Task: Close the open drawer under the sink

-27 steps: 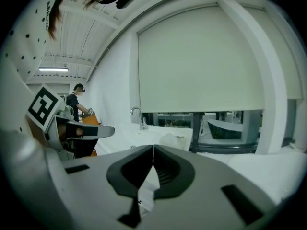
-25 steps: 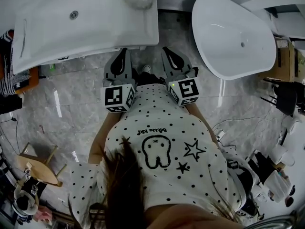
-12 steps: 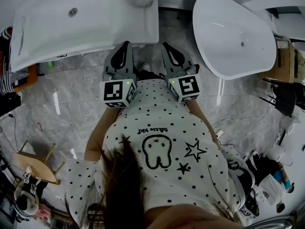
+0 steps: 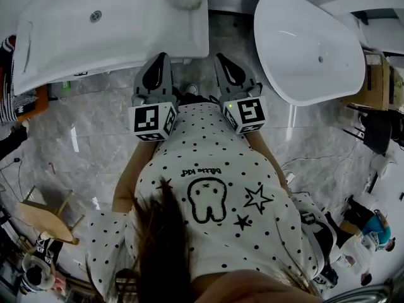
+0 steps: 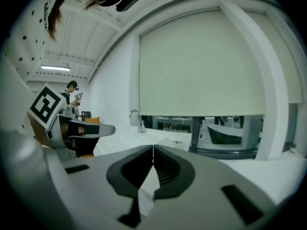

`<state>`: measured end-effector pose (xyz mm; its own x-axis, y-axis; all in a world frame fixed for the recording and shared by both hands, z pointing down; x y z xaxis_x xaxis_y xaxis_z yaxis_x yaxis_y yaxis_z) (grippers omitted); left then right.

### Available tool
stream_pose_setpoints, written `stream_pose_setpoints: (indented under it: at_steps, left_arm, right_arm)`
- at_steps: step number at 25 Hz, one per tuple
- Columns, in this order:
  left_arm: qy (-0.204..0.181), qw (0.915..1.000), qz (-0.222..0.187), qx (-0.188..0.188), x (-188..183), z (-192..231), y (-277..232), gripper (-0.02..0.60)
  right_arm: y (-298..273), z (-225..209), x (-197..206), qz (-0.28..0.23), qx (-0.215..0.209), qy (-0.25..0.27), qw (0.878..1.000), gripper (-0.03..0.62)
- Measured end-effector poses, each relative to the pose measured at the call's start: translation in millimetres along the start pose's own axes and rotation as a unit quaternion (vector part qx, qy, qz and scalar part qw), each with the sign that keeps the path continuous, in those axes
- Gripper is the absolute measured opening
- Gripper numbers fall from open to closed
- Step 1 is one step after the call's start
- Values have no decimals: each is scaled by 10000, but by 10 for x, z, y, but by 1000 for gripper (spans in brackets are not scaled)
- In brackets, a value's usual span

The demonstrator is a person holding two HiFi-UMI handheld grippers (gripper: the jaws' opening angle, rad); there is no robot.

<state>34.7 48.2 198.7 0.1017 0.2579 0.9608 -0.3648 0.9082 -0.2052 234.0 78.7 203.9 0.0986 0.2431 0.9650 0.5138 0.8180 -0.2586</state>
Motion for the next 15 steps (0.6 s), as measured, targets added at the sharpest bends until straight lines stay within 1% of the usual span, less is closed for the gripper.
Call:
stream_pose_setpoints:
  at_steps: [11,15]
  left_arm:
    - [-50,10000,-40,-37,-9,72,25,5]
    - [-75,9999,-88,-111,-38,81,57,5]
  right_arm:
    - [-56,28,-11,-84,13,-6,10000,14]
    - [-101,55,-41,-63,-128,67,9999,14]
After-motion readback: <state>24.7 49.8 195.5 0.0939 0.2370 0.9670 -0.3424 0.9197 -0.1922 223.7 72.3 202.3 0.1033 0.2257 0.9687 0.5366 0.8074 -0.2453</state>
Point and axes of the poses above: the fingertips, and each gripper's own axes: y backward along the fingers, z to its left, x out of its underside, the point moved 8 cm from there along y, backward along the fingers, and after that the axes turned 8 degrees about -x, right-handed, at the moved point
